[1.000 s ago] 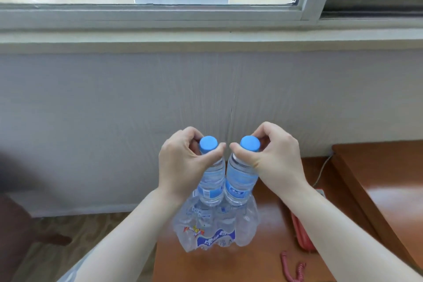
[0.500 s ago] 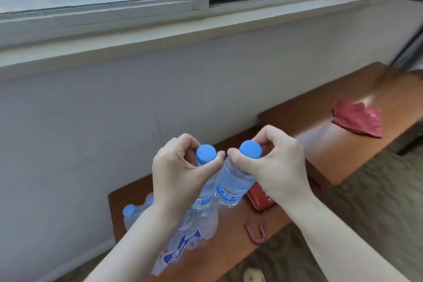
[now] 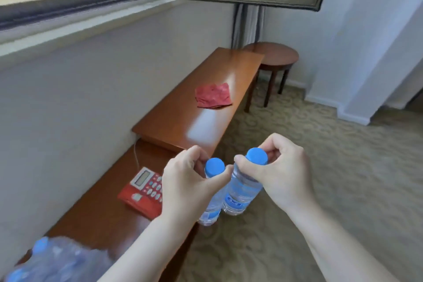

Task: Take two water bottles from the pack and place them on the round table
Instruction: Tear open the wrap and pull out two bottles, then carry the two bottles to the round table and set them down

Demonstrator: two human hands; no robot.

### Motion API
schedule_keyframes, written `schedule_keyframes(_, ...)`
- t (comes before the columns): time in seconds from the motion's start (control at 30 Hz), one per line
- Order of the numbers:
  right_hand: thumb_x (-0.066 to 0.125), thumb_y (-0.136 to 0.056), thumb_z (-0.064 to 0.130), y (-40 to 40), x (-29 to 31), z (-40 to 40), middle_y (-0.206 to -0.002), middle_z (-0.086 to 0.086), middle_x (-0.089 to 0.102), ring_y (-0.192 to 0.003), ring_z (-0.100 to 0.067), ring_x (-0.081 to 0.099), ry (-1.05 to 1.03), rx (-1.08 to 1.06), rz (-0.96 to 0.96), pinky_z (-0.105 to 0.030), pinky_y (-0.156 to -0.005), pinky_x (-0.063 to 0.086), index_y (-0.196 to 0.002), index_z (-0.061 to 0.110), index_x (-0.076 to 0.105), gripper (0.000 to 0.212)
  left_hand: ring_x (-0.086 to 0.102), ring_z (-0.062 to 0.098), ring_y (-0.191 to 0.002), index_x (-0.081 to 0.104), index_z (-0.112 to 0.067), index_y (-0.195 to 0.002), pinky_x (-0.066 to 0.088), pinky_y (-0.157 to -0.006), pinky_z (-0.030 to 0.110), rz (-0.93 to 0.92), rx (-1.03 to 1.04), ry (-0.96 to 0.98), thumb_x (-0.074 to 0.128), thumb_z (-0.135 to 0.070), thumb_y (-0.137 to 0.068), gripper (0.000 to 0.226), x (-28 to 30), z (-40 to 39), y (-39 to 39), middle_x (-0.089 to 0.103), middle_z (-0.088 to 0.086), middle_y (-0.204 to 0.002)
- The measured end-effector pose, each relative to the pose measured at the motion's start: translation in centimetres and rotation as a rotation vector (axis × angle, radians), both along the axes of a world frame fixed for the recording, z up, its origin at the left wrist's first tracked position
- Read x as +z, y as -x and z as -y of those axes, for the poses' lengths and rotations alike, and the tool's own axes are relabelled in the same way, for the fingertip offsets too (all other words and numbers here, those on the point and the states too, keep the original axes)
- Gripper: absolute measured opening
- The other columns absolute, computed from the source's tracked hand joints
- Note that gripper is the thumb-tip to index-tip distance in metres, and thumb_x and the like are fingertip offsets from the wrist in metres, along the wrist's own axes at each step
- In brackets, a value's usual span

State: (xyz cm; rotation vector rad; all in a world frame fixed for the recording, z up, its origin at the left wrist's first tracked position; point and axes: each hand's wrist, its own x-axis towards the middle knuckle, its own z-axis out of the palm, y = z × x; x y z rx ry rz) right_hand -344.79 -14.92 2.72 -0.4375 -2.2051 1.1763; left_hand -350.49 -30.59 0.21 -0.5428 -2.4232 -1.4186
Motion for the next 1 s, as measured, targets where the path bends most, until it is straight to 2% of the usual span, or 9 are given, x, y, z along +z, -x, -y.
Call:
schedule_keyframes(0.17, 0.088, -0.052, 0.039, -6.4, 1.6, -12.7, -0.057, -0.001, 0.059, -0.049, -0.009, 0.045, -0.104, -0.117, 0.034, -0.021, -0.046, 0.036, -0.058, 0.014, 0.051, 0.044, 0.036, 0.010, -0.045, 0.050, -0.016, -0.058, 0.031, -0.045, 0.019, -0.006, -0.119, -0.039, 0.077, -0.058, -0.056, 0.050, 0.4, -13.6, -3.3, 0.044, -0.004, -0.045)
schedule_keyframes(0.27, 0.085, -0.050, 0.040, -9.7, 2.9, -19.7, -0.055, 0.006, 0.052, -0.050, -0.006, 0.043, -0.208, -0.153, 0.077, -0.022, -0.047, 0.033, -0.058, 0.016, 0.051, 0.043, 0.041, 0.008, -0.049, 0.050, -0.015, -0.058, 0.033, -0.045, 0.018, -0.029, -0.177, -0.051, 0.075, -0.061, -0.056, 0.052, 0.8, -21.1, -4.7, 0.057, -0.002, -0.063)
schedule_keyframes(0.33, 0.085, -0.050, 0.041, -11.7, 3.5, -24.2, -0.055, 0.008, 0.051, -0.050, -0.006, 0.044, -0.242, -0.193, 0.102, -0.022, -0.047, 0.032, -0.059, 0.016, 0.051, 0.043, 0.042, 0.007, -0.049, 0.051, -0.015, -0.059, 0.034, -0.046, 0.016, -0.031, -0.214, -0.072, 0.077, -0.059, -0.058, 0.051, 1.3, -26.0, -5.8, 0.054, 0.004, -0.055)
schedule_keyframes(0.4, 0.085, -0.050, 0.041, -13.6, 3.8, -28.1, -0.055, 0.008, 0.052, -0.051, -0.007, 0.045, -0.242, -0.251, 0.121, -0.024, -0.047, 0.033, -0.060, 0.015, 0.052, 0.043, 0.041, 0.007, -0.049, 0.052, -0.016, -0.060, 0.034, -0.046, 0.015, -0.025, -0.241, -0.090, 0.080, -0.055, -0.060, 0.049, 2.0, -30.1, -7.0, 0.046, -0.002, -0.045)
schedule_keyframes(0.5, 0.085, -0.050, 0.040, -15.4, 3.4, -33.0, -0.054, 0.008, 0.053, -0.051, -0.008, 0.046, -0.198, -0.321, 0.123, -0.024, -0.048, 0.035, -0.059, 0.016, 0.052, 0.042, 0.041, 0.006, -0.048, 0.051, -0.016, -0.060, 0.034, -0.045, 0.016, -0.010, -0.266, -0.083, 0.083, -0.052, -0.061, 0.048, 2.7, -35.2, -7.9, 0.046, -0.006, -0.047)
schedule_keyframes(0.7, 0.085, -0.049, 0.041, -14.5, 1.6, -41.1, -0.050, 0.007, 0.052, -0.047, -0.010, 0.043, -0.099, -0.399, 0.110, -0.026, -0.046, 0.036, -0.057, 0.014, 0.049, 0.045, 0.040, 0.009, -0.048, 0.046, -0.018, -0.058, 0.031, -0.044, 0.020, -0.003, -0.320, 0.016, 0.080, -0.055, -0.059, 0.050, 2.4, -43.9, -6.7, 0.046, -0.011, -0.046)
schedule_keyframes(0.87, 0.081, -0.048, 0.046, -11.1, 0.5, -48.0, -0.049, 0.005, 0.052, -0.046, -0.009, 0.042, -0.062, -0.430, 0.101, -0.026, -0.046, 0.037, -0.057, 0.013, 0.051, 0.045, 0.041, 0.007, -0.050, 0.042, -0.020, -0.056, 0.037, -0.048, 0.020, 0.005, -0.397, 0.016, 0.074, -0.059, -0.058, 0.050, 1.2, -51.9, -3.0, 0.050, -0.018, -0.052)
schedule_keyframes(1.0, 0.083, -0.049, 0.043, -7.4, 0.5, -54.2, -0.048, 0.008, 0.048, -0.044, -0.006, 0.038, -0.062, -0.450, 0.129, -0.024, -0.046, 0.035, -0.058, 0.014, 0.049, 0.045, 0.041, 0.009, -0.050, 0.039, -0.024, -0.055, 0.029, -0.044, 0.020, 0.019, -0.437, -0.008, 0.072, -0.060, -0.056, 0.049, 1.0, -58.8, 0.5, 0.051, -0.018, -0.052)
